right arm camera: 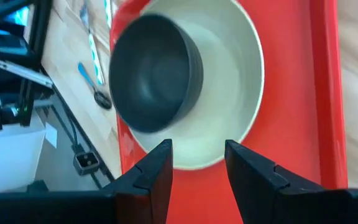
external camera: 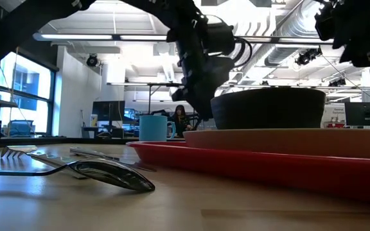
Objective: Set up tray
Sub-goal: Adjust the red tray
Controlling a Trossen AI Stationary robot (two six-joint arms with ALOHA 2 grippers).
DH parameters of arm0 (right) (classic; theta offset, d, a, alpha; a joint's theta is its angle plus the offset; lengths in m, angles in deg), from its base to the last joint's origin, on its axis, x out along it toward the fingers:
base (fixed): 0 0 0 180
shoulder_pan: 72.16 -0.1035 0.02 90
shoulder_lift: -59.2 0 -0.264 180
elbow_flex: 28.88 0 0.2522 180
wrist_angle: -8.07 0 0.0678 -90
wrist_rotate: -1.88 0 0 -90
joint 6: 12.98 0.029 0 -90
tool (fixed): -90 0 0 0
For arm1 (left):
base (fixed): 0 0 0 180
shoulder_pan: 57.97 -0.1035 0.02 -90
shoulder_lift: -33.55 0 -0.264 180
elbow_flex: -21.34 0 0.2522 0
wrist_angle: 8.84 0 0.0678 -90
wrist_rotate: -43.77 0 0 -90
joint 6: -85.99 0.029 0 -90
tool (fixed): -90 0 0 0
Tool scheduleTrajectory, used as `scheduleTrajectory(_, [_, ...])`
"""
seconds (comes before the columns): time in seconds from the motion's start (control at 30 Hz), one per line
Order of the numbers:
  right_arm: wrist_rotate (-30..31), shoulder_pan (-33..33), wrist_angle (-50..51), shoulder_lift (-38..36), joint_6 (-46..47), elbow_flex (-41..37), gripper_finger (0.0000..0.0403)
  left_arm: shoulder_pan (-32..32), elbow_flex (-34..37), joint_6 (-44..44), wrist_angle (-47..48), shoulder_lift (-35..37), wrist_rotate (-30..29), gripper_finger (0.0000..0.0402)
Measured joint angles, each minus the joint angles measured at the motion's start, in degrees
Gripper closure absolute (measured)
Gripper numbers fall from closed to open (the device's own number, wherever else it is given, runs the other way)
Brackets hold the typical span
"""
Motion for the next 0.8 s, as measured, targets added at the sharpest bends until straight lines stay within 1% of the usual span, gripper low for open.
scheduleTrajectory(0.07, [0.8, 0.1, 0.0, 0.0, -1.9, 0.0, 0.0265, 0.2, 0.8, 0.0, -2.4, 0.0, -0.1, 0.0279])
scheduleTrajectory(0.2, [1.7, 0.2, -0.2, 0.0, -4.8, 0.0, 0.0265, 0.2, 1.1, -2.0, -4.0, 0.0, -0.3, 0.0279])
scheduleTrajectory(0.37, [2.4, 0.2, -0.3, 0.0, -9.7, 0.0, 0.0265, 0.0, 1.1, -2.4, -5.3, -1.1, -1.6, 0.0279])
scheduleTrajectory(0.47, [3.0, 0.2, 0.0, 0.0, -14.2, 0.0, 0.0265, -0.2, 0.9, -3.8, -7.2, -2.4, -1.7, 0.0279])
scheduleTrajectory(0.53, [3.4, 0.2, 0.6, 0.0, -17.3, 0.0, 0.0265, -0.2, 1.2, -4.7, -5.6, -2.9, -2.0, 0.0279])
scheduleTrajectory(0.6, [4.1, 0.2, 0.7, 0.0, -19.5, 0.0, 0.0265, -0.2, 1.0, -5.0, -8.2, -4.2, -1.9, 0.0279])
scheduleTrajectory(0.67, [4.1, 0.2, 1.0, 0.0, -20.4, 0.0, 0.0265, -0.2, 1.1, -6.2, -6.6, -4.5, -1.3, 0.0279])
scheduleTrajectory(0.8, [3.9, 0.2, 1.0, 0.0, -20.7, 0.0, 0.0265, -0.1, 0.9, -8.2, -7.4, -5.5, -0.9, 0.0279])
